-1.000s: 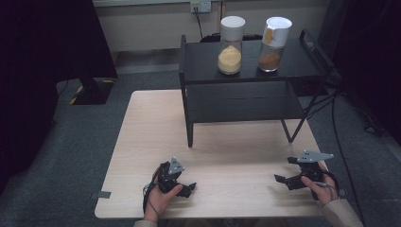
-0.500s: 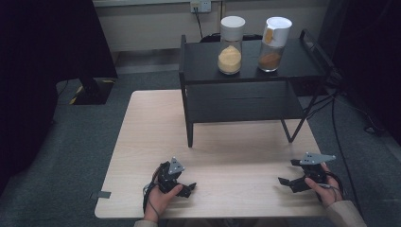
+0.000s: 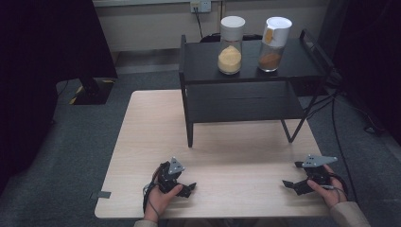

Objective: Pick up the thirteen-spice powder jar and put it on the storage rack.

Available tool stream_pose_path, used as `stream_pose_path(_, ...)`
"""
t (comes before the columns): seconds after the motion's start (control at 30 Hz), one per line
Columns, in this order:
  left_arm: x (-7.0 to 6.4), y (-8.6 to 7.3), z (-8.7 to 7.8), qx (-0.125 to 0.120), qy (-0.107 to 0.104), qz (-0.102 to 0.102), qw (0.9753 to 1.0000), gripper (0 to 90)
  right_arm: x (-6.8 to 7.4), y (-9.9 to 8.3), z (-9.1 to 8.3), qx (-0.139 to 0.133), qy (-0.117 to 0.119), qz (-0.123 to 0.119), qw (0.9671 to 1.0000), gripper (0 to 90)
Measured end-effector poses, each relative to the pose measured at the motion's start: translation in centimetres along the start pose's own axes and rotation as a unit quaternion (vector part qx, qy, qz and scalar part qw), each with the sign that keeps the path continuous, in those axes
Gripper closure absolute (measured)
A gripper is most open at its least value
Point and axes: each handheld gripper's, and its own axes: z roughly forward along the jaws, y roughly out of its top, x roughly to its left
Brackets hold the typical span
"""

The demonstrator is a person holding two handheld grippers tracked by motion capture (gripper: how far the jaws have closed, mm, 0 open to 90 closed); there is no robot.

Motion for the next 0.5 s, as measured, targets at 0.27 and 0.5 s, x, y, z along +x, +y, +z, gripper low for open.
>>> stream_pose_path(0.27, -0.01, -0.01, 0.0, 0.0, 0.0, 0.0, 1.0, 0.0, 0.42, 0.53, 0.22, 0.019, -0.007, -0.019, 0.9996, 0.0)
stream_pose_path(0.5, 0.02, 0.05, -0.02, 0.002, 0.0, 0.002, 1.0, 0.0, 0.47, 0.49, 0.25, 0.018, -0.008, -0.018, 0.9996, 0.0)
